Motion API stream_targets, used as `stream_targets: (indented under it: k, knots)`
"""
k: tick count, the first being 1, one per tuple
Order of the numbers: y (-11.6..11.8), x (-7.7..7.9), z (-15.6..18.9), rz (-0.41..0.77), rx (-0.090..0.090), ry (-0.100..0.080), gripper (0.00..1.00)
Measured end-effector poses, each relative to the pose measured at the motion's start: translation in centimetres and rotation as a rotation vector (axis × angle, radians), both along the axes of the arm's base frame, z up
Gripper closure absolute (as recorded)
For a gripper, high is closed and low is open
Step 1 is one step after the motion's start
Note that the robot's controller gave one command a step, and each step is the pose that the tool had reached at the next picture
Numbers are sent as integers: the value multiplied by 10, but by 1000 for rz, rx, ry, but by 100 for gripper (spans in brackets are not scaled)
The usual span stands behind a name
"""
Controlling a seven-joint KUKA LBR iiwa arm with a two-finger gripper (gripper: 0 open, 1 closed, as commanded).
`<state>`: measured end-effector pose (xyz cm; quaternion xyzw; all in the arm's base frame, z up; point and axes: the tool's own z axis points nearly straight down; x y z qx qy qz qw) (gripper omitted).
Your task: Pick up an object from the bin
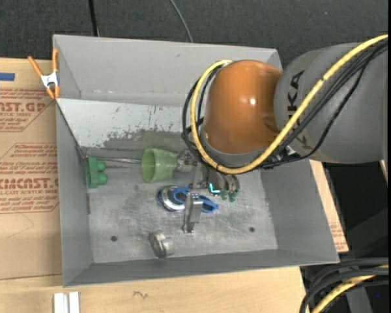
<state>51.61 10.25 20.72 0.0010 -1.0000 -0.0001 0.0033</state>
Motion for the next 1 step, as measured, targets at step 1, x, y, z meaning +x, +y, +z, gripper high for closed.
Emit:
stream_targets:
  k: [1]
  knots:
    - [-40, 47, -132, -67, -2, 0, 0]
